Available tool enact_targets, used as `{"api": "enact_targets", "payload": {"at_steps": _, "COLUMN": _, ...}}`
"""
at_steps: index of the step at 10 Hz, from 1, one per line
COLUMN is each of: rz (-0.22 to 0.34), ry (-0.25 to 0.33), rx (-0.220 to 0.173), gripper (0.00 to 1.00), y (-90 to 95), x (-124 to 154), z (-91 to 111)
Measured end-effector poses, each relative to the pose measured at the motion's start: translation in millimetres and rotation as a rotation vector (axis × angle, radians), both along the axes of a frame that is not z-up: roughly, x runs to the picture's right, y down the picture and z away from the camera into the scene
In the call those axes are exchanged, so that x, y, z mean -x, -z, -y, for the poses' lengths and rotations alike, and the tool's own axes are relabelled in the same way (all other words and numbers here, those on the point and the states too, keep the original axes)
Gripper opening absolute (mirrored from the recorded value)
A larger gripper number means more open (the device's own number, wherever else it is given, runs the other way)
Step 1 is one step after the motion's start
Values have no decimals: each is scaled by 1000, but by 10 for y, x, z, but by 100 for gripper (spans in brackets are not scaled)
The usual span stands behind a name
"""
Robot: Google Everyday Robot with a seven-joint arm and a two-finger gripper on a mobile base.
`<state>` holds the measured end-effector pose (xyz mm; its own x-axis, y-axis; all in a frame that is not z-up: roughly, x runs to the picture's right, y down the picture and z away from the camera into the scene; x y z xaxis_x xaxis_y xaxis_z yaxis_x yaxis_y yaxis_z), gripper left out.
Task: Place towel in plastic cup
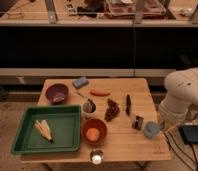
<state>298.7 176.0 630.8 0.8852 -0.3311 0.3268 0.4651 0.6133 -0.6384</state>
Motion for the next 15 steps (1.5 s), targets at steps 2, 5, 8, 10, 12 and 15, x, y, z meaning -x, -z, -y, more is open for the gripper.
{"api": "enact_targets", "payload": {"at_steps": 2, "rz": 29, "ry": -2, "rx": -48, "gripper": 0, "y": -64, "x": 54, "z": -11}}
{"api": "enact_targets", "payload": {"at_steps": 5, "rz": 34, "ry": 3, "rx": -57, "gripper": 0, "y": -69, "x": 52, "z": -18}}
{"api": "enact_targets", "payload": {"at_steps": 8, "rz": 42, "ry": 9, "rx": -47, "gripper": 0, "y": -93, "x": 77, "z": -42}}
{"api": "enact_targets", "payload": {"at_steps": 10, "rz": 65, "ry": 35, "rx": -14, "gripper": 0, "y": -241, "x": 277, "z": -103}}
{"api": "enact_targets", "payload": {"at_steps": 12, "rz": 88, "ry": 48, "rx": 11, "gripper": 0, "y": -467, "x": 572, "z": -31}}
{"api": "enact_targets", "payload": {"at_steps": 15, "rz": 90, "ry": 42, "rx": 36, "gripper": 0, "y": -792, "x": 703, "z": 32}}
